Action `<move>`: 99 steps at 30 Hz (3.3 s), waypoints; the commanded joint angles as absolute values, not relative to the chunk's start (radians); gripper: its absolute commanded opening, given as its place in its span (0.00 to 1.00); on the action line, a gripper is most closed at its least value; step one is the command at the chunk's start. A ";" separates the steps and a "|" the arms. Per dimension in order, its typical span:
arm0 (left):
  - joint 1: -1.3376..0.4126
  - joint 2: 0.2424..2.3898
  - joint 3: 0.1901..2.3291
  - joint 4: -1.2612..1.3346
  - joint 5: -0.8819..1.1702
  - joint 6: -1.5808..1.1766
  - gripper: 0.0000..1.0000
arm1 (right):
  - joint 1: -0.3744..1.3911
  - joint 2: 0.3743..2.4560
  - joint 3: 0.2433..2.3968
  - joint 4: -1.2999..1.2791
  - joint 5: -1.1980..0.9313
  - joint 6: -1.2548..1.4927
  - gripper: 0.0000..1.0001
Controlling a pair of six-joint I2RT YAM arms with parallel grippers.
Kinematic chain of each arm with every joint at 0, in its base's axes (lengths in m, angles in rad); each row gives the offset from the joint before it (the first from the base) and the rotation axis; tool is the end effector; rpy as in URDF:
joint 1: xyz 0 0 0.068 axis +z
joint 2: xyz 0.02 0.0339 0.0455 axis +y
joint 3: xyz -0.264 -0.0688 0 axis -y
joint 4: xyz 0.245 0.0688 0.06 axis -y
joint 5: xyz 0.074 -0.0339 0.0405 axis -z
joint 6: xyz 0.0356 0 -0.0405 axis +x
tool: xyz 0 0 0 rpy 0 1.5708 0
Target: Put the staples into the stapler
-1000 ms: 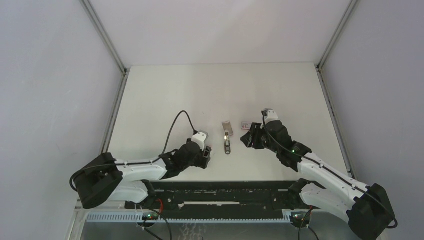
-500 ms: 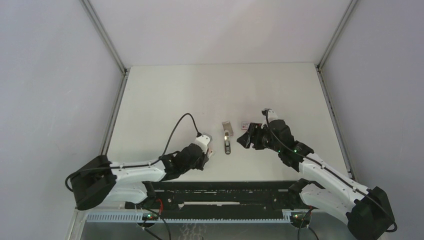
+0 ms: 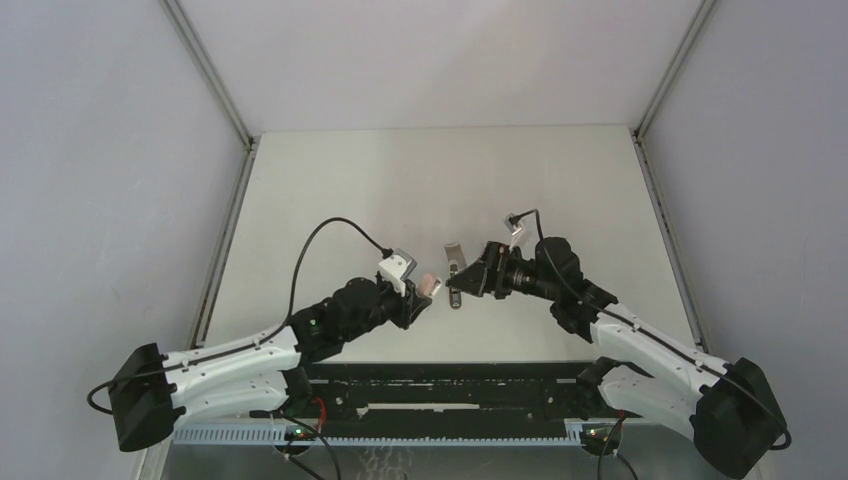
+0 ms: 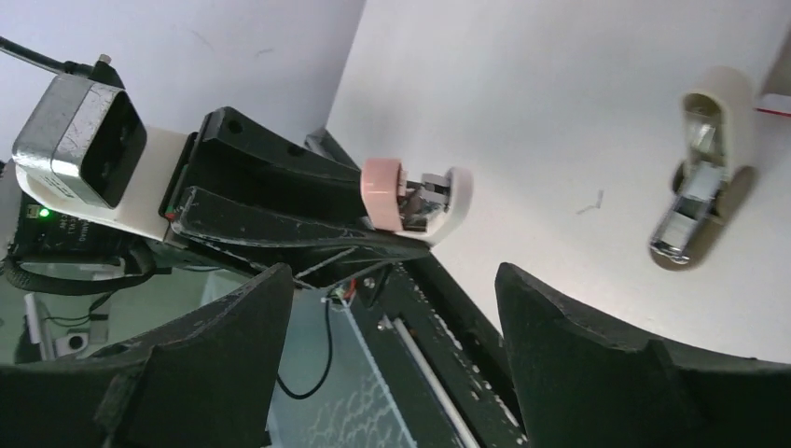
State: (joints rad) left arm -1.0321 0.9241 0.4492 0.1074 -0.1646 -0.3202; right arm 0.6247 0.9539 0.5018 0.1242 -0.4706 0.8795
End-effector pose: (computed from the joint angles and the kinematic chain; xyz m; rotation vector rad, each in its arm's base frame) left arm 0.1118 -0.1756 0.2263 0.5915 1.9164 -0.7315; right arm 0.1641 0.1382 0.2417 -0.0915 2.1447 1.4054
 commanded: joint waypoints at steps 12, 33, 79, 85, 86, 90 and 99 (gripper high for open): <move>-1.037 0.879 0.514 0.170 -0.069 -0.315 0.00 | 0.740 1.119 0.575 0.281 -0.416 0.961 0.80; -1.046 0.887 0.525 0.162 -0.086 -0.313 0.00 | 0.747 1.197 0.623 0.280 -0.391 0.994 0.00; -0.084 1.384 0.668 -0.169 -0.351 -0.573 0.61 | 0.522 0.904 0.626 -0.218 -0.133 0.554 0.89; -0.087 1.268 0.639 -0.178 -0.337 -0.554 0.82 | 0.503 0.864 0.624 -0.246 -0.126 0.533 0.89; -0.094 1.234 0.632 -0.174 -0.338 -0.550 0.83 | 0.498 0.854 0.625 -0.253 -0.127 0.528 0.89; -0.214 1.116 0.622 -0.119 -0.328 -0.459 0.83 | 0.472 0.812 0.619 -0.274 -0.143 0.493 0.89; -0.551 1.258 0.723 0.193 0.314 -0.190 0.82 | 0.341 0.703 0.562 -0.250 -0.372 0.458 0.89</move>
